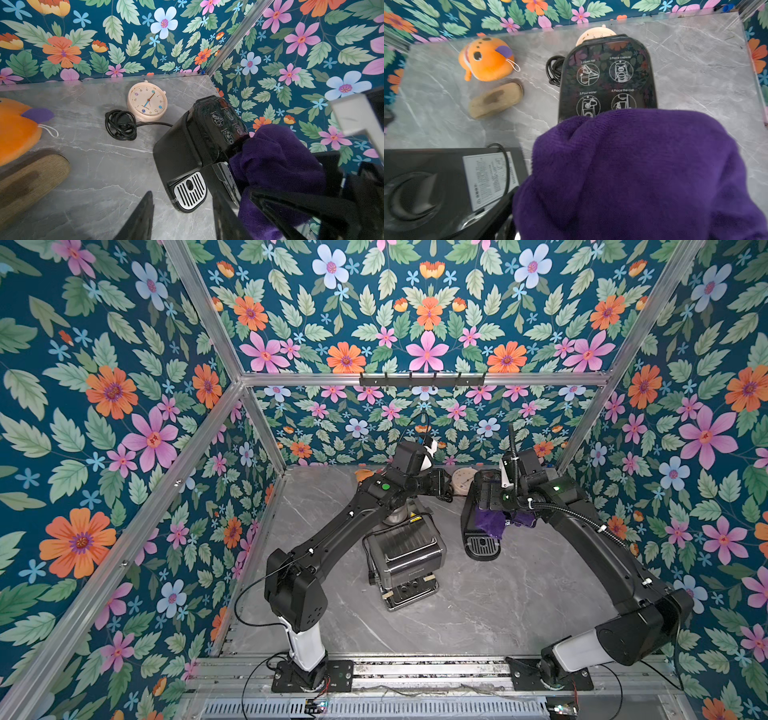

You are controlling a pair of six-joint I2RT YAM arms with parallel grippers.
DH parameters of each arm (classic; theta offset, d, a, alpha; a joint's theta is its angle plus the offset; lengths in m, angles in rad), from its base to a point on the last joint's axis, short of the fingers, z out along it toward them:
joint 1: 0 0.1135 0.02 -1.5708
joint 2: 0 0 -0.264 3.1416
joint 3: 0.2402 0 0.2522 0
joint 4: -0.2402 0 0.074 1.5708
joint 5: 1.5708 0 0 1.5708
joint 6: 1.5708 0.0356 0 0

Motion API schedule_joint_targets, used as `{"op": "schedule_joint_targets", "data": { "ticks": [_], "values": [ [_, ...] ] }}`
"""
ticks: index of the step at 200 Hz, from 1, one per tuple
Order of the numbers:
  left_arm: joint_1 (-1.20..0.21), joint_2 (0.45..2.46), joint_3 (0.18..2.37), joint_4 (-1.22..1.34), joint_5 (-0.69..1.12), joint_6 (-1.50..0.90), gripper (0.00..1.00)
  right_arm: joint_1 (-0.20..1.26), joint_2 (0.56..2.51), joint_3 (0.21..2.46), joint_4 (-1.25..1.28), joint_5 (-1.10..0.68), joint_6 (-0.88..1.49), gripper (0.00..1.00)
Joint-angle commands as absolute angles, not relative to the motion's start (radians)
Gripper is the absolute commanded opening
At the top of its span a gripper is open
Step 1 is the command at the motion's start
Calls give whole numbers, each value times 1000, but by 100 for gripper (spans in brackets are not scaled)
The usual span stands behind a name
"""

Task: Wipe the surface of a coffee machine
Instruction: Wipe the dirt from the surface of the coffee machine.

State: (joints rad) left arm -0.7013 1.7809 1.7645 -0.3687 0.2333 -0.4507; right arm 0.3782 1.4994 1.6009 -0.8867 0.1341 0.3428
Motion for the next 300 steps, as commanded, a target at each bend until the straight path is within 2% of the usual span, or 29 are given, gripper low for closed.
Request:
{"op": "schedule_joint_targets", "data": {
  "ticks": [1,17,44,97,113,121,152,180,201,243,300],
  "values": [
    [-701,1785,1778,-343,227,-457,48,379,1520,1595,-875,153,321,85],
    [-703,1794,1792,-350,229,-455,48,379,1530,1600,-855,157,311,77],
    [-703,1804,1802,-348,233,-460,48,379,1551,1627,-824,177,277,56],
    [-701,1829,1812,-341,255,-479,47,376,1682,1760,-801,140,211,30],
    [-702,1838,1820,-340,256,-480,47,368,1718,1791,-787,82,208,13],
    [-702,1842,1824,-340,258,-481,47,363,1726,1797,-780,45,214,8],
    [-703,1858,1839,-340,264,-481,47,355,1712,1773,-762,3,236,8],
    [-703,1884,1868,-336,278,-486,47,241,1668,1714,-707,-123,327,7],
    [-702,1906,1890,-332,297,-494,47,165,1614,1644,-642,-193,396,7],
    [-704,1948,1921,-330,338,-503,47,101,1532,1476,-505,-233,480,4],
    [-718,2008,1960,-318,404,-523,47,-47,1485,1247,-263,-448,604,1]
  ]
}}
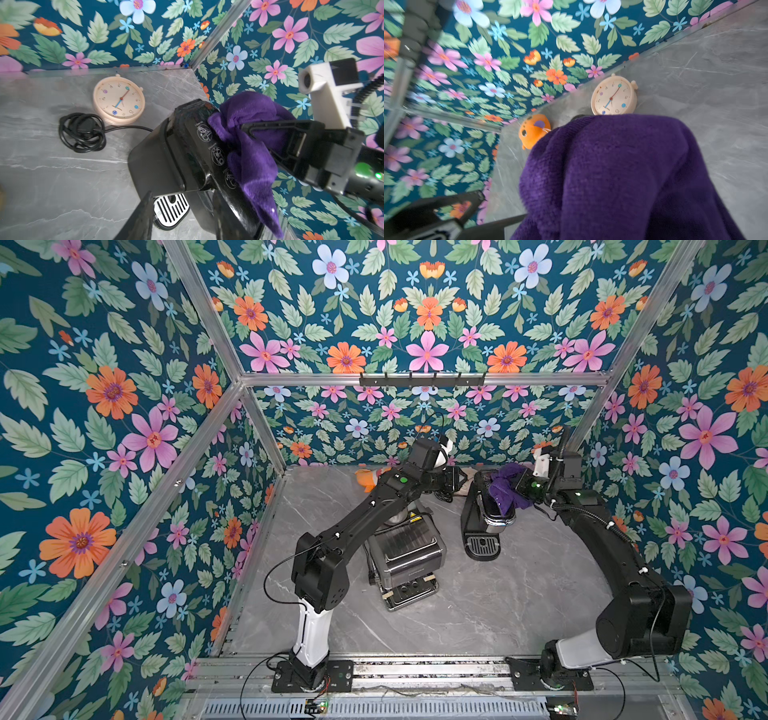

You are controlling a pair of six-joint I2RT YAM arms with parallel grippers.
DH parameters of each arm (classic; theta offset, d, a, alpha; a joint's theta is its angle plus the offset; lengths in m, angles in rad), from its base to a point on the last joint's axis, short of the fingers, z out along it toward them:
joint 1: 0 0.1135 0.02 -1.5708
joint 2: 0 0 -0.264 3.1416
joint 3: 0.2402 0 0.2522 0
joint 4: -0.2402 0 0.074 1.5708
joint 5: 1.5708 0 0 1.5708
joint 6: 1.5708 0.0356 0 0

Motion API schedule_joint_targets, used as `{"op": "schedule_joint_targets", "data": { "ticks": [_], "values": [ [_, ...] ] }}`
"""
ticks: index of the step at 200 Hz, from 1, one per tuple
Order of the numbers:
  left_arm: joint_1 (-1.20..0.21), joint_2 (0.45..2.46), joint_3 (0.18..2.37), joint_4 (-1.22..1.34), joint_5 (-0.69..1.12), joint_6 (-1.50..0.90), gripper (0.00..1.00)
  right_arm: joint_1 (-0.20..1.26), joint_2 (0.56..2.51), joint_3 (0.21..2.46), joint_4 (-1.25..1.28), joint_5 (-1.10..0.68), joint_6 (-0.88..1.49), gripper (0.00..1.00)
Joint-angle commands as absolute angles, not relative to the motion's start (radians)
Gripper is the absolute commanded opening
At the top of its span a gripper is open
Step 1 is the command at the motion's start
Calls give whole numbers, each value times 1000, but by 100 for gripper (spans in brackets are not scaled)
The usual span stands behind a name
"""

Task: Wipe the surface of a coffee machine
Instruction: Wipe the dirt from the surface of the coffee machine.

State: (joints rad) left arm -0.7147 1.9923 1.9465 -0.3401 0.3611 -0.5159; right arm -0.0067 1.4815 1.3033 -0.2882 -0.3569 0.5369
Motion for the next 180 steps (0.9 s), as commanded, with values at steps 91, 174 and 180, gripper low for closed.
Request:
{"op": "schedule_joint_targets", "data": {
  "ticks": [91,174,180],
  "values": [
    [-740,2061,1992,-314,416,-527,47,-164,1563,1105,-22,-650,707,0],
    [-746,2078,2012,-338,402,-524,47,-178,1772,1044,89,-714,732,0],
    [-746,2080,2018,-345,402,-522,47,-178,1784,1040,94,-718,732,0]
  ]
}}
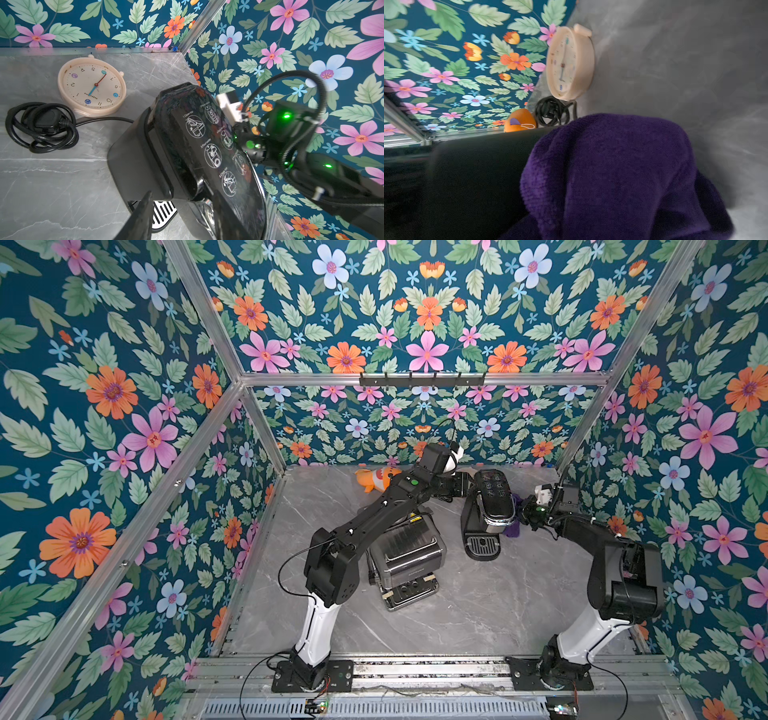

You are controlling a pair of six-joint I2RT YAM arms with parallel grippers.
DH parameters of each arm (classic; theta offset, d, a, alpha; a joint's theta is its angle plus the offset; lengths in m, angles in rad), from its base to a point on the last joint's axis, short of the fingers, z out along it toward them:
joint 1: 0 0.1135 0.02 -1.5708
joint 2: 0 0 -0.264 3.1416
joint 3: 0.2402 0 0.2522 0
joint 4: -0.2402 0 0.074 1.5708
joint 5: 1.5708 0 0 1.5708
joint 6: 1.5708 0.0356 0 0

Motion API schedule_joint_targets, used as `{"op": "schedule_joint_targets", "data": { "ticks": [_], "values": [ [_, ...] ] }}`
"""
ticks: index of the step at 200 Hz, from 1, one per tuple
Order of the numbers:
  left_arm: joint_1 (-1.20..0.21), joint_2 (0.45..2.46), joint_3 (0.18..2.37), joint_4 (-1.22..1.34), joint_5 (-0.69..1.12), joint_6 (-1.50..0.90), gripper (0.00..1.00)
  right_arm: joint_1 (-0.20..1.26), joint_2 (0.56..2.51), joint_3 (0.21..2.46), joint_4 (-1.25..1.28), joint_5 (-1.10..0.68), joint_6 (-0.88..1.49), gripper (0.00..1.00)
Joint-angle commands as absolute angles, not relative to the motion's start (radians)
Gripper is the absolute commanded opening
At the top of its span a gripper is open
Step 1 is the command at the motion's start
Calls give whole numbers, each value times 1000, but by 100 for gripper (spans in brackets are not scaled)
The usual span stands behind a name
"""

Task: Wipe the surface of a coffee machine
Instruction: Wipe the dirt from the surface of the coffee machine.

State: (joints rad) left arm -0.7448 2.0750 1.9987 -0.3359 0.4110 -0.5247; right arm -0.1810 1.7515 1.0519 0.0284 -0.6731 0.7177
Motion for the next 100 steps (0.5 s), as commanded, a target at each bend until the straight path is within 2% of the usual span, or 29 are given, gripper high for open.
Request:
{"op": "schedule_joint_targets", "data": {
  "ticks": [1,45,100],
  "values": [
    [-746,2080,2018,-346,401,-522,47,-178,1785,1040,95,-719,733,0],
    [-746,2080,2025,-351,393,-528,47,-178,1792,1022,100,-744,744,0],
    [-746,2058,2023,-341,387,-546,47,-184,1572,981,-84,-686,675,0]
  ]
}}
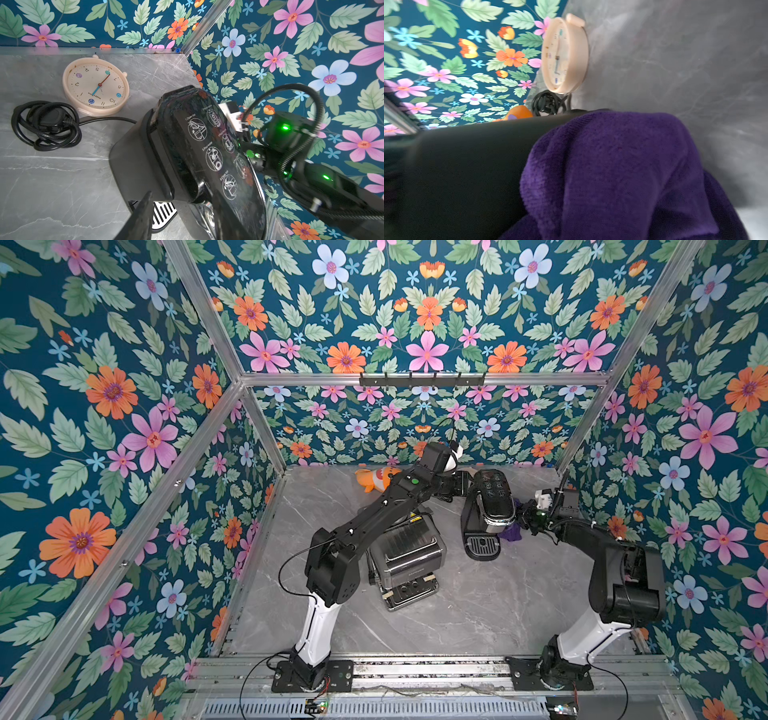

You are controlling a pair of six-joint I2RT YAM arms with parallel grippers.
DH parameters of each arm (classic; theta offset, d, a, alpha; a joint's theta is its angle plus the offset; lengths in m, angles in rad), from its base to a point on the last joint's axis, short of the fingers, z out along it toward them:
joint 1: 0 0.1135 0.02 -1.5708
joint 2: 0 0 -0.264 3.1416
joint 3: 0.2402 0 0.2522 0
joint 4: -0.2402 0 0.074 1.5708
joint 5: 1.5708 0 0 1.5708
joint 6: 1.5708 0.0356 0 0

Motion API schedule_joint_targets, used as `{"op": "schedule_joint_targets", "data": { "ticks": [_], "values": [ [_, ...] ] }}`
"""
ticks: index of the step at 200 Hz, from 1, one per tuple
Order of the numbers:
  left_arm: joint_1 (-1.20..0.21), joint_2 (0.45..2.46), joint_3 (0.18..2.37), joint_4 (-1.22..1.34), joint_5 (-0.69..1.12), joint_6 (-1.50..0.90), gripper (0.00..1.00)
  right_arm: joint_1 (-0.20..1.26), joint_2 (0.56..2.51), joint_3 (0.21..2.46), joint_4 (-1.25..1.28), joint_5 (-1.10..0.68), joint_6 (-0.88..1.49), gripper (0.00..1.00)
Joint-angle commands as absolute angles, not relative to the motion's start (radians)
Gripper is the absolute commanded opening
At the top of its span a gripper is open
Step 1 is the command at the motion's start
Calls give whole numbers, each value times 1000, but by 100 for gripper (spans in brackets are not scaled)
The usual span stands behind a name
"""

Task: Wipe the surface of a coffee machine
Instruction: Wipe the dirt from the surface of the coffee machine.

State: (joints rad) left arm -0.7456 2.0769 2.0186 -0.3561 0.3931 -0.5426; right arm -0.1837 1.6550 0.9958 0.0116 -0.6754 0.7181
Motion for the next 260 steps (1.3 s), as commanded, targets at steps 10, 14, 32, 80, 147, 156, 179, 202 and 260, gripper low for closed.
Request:
{"op": "schedule_joint_targets", "data": {
  "ticks": [10,14,32,80,147,156,179,202,260],
  "values": [
    [-746,2047,2023,-341,385,-545,47,-184,1518,972,-141,-660,658,0],
    [-746,2044,2023,-341,383,-545,47,-185,1487,968,-161,-646,653,0],
    [-748,2022,2019,-336,379,-543,47,-183,1365,952,-263,-561,626,0],
    [-758,1943,1994,-330,365,-522,47,-79,1024,1012,-549,-254,550,0],
    [-758,1762,1828,-301,293,-489,47,241,1156,1411,-759,-22,417,0],
    [-758,1741,1806,-301,288,-488,47,287,1204,1472,-764,3,391,0],
    [-758,1689,1748,-297,272,-485,47,359,1332,1591,-755,38,339,0],
    [-758,1648,1706,-296,255,-481,47,365,1449,1670,-734,48,310,0],
    [-758,1606,1656,-313,235,-469,47,366,1728,1843,-747,24,253,0]
  ]
}}
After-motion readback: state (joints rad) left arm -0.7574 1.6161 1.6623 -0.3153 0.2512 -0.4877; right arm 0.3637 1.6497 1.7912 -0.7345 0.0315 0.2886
